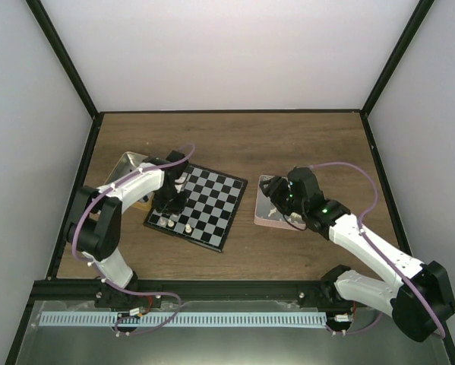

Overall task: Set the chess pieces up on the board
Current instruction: Place the chess piece on the chessboard, then adjust the chess piece on the chessboard.

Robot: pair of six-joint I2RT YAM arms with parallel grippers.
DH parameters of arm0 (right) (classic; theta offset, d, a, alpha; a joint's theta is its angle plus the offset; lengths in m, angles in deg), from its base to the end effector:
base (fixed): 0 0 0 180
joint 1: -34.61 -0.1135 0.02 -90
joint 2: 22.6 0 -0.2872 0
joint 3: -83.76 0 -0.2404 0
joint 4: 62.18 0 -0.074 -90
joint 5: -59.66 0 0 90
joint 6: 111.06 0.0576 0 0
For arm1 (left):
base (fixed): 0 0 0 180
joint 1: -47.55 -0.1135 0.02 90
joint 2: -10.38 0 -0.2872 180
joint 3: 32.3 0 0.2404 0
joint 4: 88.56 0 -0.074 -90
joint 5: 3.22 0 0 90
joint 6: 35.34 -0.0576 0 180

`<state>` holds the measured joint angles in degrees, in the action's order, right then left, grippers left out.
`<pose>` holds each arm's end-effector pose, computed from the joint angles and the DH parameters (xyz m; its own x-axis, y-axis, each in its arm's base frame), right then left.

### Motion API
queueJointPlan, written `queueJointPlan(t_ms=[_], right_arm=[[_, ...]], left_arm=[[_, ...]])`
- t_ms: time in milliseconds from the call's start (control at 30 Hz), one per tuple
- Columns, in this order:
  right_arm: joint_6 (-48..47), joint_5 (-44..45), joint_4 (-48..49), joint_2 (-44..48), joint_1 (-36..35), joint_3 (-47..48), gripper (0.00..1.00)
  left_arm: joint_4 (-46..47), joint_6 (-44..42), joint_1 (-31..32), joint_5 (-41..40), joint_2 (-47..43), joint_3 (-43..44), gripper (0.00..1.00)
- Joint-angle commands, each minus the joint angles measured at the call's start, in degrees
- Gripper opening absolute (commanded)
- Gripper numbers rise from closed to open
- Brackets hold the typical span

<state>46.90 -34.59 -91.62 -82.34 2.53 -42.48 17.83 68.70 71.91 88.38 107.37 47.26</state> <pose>0.1854 0.1212 0.2603 -0.7226 0.6380 -0.2660 0.2372 0.5904 0.7715 0.2562 -0.1178 0.1950 -0.9835 0.1791 0.0244 0.1786 0.9837 -0.0227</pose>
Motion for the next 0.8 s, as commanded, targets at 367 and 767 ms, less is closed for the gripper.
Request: queueJointPlan(t_ms=[367, 767], right_arm=[[-0.6, 1.1, 0.2, 0.3, 0.1, -0.1, 0.58], [-0.7, 1.3, 0.0, 0.3, 0.2, -0.2, 0.58]], left_arm=[[2.4, -0.4, -0.2, -1.0, 1.5, 0.5, 0.19], [2.3, -0.2, -0.2, -3.0, 2.6, 0.0, 0.06]])
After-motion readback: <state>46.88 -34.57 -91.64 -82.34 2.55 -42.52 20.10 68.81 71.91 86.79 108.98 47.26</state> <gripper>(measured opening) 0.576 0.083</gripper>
